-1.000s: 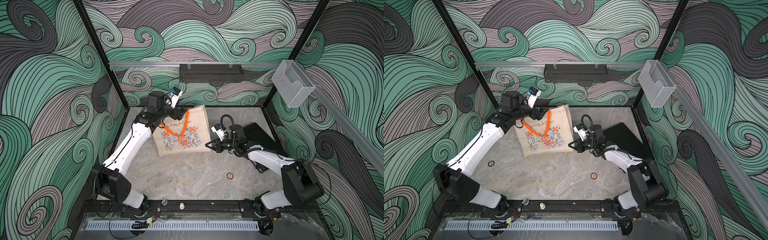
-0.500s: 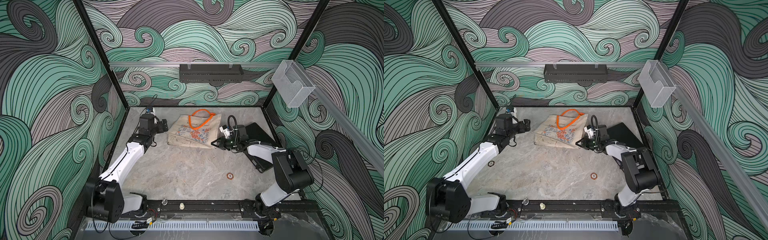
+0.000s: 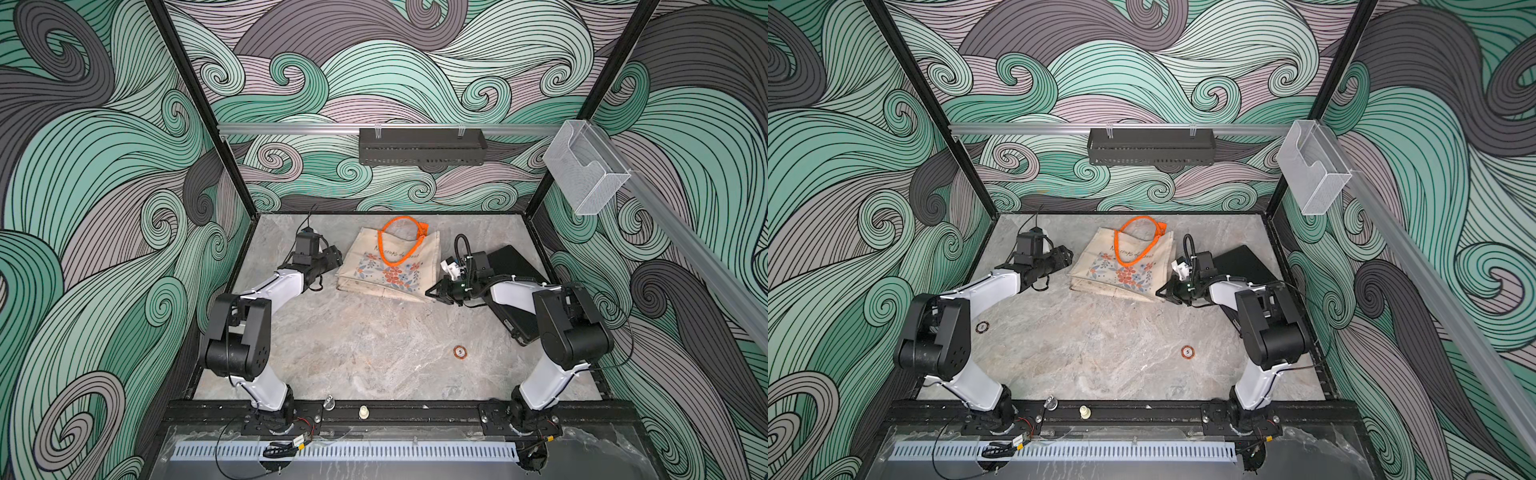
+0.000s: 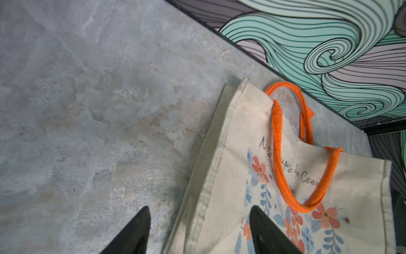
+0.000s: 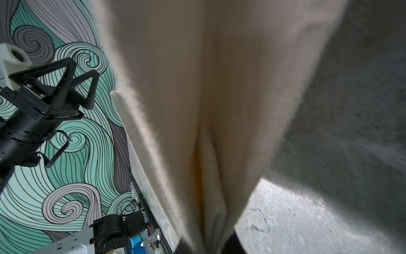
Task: Put away the canvas bag
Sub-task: Place the canvas bag at the center of the board, then adjust the canvas bag at the center of the board.
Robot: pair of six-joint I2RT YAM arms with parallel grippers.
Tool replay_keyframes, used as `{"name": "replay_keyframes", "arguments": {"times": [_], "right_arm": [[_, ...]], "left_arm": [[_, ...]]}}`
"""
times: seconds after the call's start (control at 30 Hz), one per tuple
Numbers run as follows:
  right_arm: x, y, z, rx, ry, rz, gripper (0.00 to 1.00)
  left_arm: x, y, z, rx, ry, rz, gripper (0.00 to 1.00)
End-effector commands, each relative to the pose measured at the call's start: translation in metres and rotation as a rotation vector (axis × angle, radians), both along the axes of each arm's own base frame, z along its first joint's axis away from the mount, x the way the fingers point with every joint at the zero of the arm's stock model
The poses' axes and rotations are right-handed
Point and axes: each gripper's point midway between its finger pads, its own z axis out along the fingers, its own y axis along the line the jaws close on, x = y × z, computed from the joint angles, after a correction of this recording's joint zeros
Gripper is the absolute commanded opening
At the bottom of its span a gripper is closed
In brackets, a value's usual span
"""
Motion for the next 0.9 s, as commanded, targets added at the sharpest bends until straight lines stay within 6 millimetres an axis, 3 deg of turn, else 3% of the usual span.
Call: {"name": "replay_keyframes", "arguments": {"times": [0.0, 0.03, 0.13, 0.3, 0.37, 0.43, 0.53, 0.73, 0.87], "right_arm": [[0.003, -0.015, -0.01, -0.104, 0.009, -0.032, 0.37], [0.003, -0.018, -0.011, -0.125, 0.01, -0.034, 0.42], [0.003, -0.024, -0.011, -0.173, 0.0, -0.028, 0.44], [0.004, -0.028, -0.011, -0.215, -0.013, -0.015, 0.45], [0.007, -0.03, -0.012, -0.23, -0.016, -0.021, 0.47], [0.012, -0.034, -0.015, -0.272, -0.026, -0.024, 0.5], [0.019, -0.042, -0.023, -0.386, -0.047, -0.021, 0.5], [0.024, -0.027, -0.035, -0.488, -0.065, 0.052, 0.44], [0.004, -0.014, -0.048, -0.535, -0.036, 0.121, 0.34]], "left_arm": [[0.004, -0.011, -0.02, -0.001, 0.025, -0.012, 0.67], [0.005, -0.017, -0.025, 0.013, 0.029, -0.042, 0.61], [0.003, -0.032, -0.039, 0.025, 0.068, -0.107, 0.46], [-0.005, -0.043, -0.057, 0.037, 0.098, -0.141, 0.38], [-0.011, -0.041, -0.065, 0.056, 0.137, -0.126, 0.36], [-0.02, -0.033, -0.073, 0.102, 0.174, -0.087, 0.23], [-0.03, -0.026, -0.08, 0.114, 0.189, -0.059, 0.17], [-0.058, -0.031, -0.083, 0.102, 0.209, -0.072, 0.07], [-0.08, -0.024, -0.079, 0.089, 0.198, -0.035, 0.02]]}}
